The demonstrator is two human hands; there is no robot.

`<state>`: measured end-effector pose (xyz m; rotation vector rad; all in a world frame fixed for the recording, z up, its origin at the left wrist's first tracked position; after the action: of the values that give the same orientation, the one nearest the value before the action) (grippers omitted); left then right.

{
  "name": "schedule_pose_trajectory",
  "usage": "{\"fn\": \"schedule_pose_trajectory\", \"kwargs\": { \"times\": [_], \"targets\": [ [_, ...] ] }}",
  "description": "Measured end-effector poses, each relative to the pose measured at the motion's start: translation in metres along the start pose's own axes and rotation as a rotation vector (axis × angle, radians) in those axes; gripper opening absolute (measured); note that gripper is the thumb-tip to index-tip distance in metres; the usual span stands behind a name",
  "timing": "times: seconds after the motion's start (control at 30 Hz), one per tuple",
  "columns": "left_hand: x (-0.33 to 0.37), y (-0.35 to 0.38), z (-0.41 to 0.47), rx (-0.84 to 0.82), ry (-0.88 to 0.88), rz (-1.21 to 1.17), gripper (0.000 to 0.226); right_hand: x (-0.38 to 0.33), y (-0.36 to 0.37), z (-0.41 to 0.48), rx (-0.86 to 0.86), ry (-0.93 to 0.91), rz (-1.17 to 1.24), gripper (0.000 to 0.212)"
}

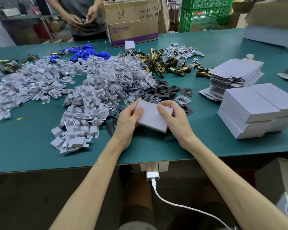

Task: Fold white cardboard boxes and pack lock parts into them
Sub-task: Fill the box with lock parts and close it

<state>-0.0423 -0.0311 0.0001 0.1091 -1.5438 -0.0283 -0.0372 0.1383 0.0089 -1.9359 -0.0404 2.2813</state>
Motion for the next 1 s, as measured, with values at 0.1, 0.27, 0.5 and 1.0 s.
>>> {"fn": "schedule_pose_trajectory", "kwargs": {
  "times": [0.1,0.27,0.5,1.0],
  "targets": [
    [0.001,-0.001,0.001,0.024,0.001,-0.03,0.041,-0.006,0.001,-0.003,-0.009,-0.106,-0.152,0.033],
    [0.002,-0.003,0.001,0.018,0.041,-0.006,0.042,-0.022,0.01,-0.017,-0.008,-0.331,-0.539,0.066],
    [0.004,0.003,-0.005,-0.113,0.083,0.082,0.043,-0.036,0.018,-0.032,-0.128,-0.46,-1.084,0.077],
    [0.002,0.015,-0.009,-0.279,0.111,0.134,0.027,-0.02,-0.098,-0.028,0.078,-0.007,-1.34,0.05]
  ]
}}
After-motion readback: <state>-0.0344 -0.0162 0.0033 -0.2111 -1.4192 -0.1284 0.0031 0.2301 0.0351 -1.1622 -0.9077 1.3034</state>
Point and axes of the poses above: each hand's wrist, its own z-axis towards the middle knuckle, its own y-axis out of the palm, x = y × z, the point moved 5 cm from there along z, towards the middle knuckle, and after that the axes turned 4 degrees about x, right-handed, at the moved point
